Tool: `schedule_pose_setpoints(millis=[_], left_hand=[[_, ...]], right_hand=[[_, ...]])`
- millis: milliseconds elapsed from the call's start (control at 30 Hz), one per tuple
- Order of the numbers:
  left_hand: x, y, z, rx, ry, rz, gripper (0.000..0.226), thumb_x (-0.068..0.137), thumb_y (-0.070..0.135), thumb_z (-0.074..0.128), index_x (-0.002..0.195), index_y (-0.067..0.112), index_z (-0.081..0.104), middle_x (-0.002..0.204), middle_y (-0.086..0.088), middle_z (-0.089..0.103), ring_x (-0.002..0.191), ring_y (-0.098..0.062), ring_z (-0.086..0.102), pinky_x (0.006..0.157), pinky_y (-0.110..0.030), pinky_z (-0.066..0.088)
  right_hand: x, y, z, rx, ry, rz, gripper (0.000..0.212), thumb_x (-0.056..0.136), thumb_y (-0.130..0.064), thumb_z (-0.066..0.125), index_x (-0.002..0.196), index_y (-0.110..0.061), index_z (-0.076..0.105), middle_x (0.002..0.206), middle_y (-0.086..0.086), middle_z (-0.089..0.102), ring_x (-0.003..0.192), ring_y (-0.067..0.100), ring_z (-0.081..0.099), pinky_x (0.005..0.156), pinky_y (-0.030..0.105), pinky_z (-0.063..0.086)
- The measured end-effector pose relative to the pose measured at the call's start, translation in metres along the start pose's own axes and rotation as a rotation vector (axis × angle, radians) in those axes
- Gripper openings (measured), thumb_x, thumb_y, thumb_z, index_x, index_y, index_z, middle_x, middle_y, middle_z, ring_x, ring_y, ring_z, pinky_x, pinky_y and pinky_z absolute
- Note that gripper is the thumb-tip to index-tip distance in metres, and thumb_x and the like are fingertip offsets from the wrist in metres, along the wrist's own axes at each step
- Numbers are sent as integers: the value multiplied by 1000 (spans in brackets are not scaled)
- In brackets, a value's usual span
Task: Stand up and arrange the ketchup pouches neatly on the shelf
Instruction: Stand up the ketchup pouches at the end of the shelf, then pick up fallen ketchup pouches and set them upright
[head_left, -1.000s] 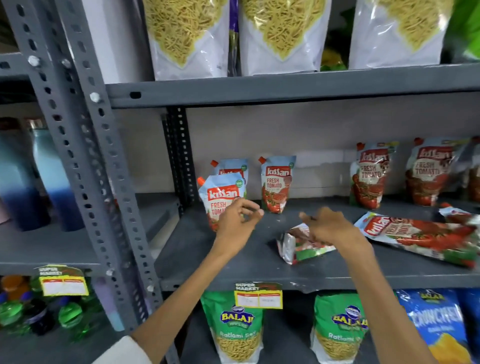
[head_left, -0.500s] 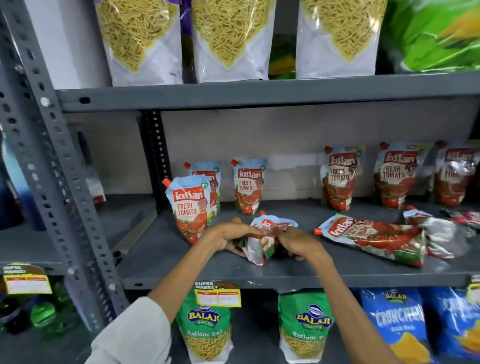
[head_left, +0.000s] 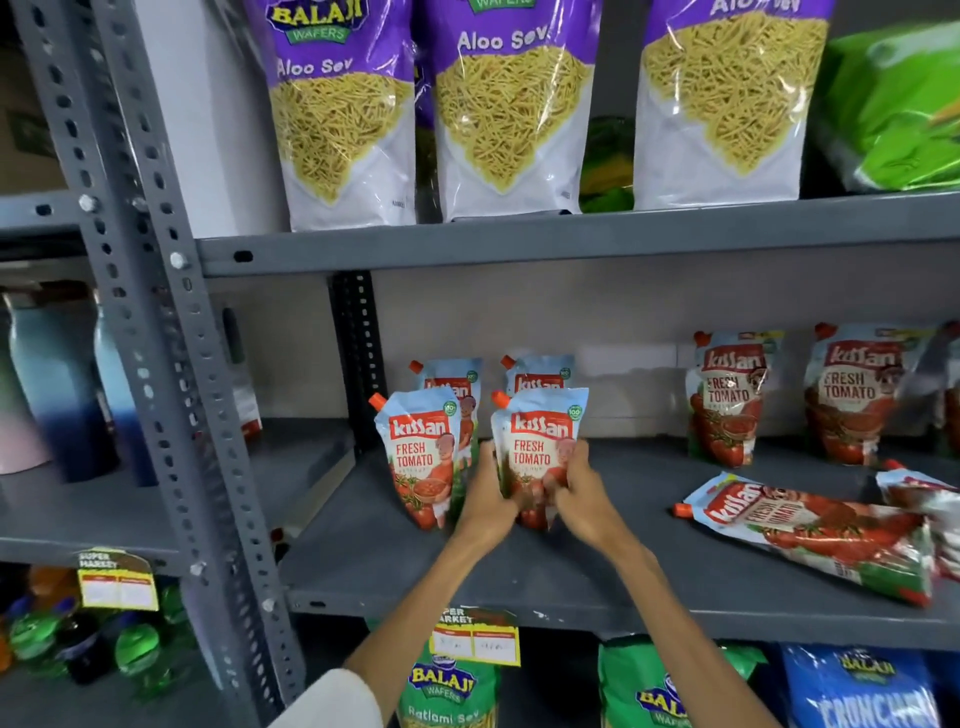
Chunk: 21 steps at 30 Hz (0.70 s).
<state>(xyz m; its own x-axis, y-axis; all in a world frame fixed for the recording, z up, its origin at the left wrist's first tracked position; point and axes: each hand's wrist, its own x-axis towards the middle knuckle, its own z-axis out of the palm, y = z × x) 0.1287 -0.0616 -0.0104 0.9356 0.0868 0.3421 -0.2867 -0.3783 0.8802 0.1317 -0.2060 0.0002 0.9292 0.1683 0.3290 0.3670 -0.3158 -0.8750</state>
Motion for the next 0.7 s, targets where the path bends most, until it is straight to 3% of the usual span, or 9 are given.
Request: schedule_pose_setpoints(millis=[67,100,200,267,367,467,533,600,700], left_hand=[[3,-9,4,8,-2,-3,63,80,14,78,124,35,38,127,3,62,122,-14,58,103,-42,52],[4,-11,7,-3,0,-3,62,80,12,78,125,31,39,127,2,62,121,-14,58,101,-37,53],[5,-13,12,-1,36,21,59,82,7,76,127,19,40,125,1,61,120,-12,58,84,-8,49],[6,-14,16,-10,67,29,59,82,4,75,129,14,41,123,3,61,119,-12,59,75,-2,47],[-2,-12,25,-46,162,-30,66,79,6,78,131,13,39,124,0,60,119,-15,59,84,-13,52],[-24,-2,41,-3,471,-81,75,71,15,84,133,12,42,130,-10,55,120,-26,58,100,-45,51],[-34,8,62,-31,613,-163,68,68,19,83,125,11,48,125,-13,54,111,-32,59,96,-49,51],[-43,29,86,-242,585,-348,53,67,27,77,112,7,58,112,-17,62,100,-37,64,86,-48,55],[-56,70,123,-681,283,-714,18,85,19,67,97,9,58,81,-10,59,73,-26,61,63,-35,50]], right_hand=[[5,10,-1,22,-1,26,31,97,-4,46,124,-12,33,124,8,59,111,15,59,86,24,52],[6,14,-2,29,-8,41,29,99,-7,46,125,-14,34,125,3,58,116,16,57,92,27,50],[7,20,-2,48,-31,63,30,100,-14,47,128,-19,36,126,-3,56,118,14,55,106,38,46],[7,23,-3,39,-23,69,31,100,-18,49,129,-19,38,126,-3,57,117,15,55,106,39,46],[0,22,-13,-44,-18,72,37,97,-27,55,129,-13,41,123,0,61,112,15,60,96,32,50],[-9,20,-41,-186,-7,52,37,95,-33,57,126,-15,48,108,0,65,99,15,62,83,26,48],[-10,21,-79,-363,32,-3,24,93,-33,59,112,-18,61,101,2,70,94,18,65,83,31,51],[-8,24,-128,-578,32,2,18,92,-35,59,100,-20,67,99,5,73,92,22,67,84,35,54],[-7,29,-201,-793,-15,178,29,93,-38,53,100,-14,67,103,10,69,99,31,65,85,40,52]])
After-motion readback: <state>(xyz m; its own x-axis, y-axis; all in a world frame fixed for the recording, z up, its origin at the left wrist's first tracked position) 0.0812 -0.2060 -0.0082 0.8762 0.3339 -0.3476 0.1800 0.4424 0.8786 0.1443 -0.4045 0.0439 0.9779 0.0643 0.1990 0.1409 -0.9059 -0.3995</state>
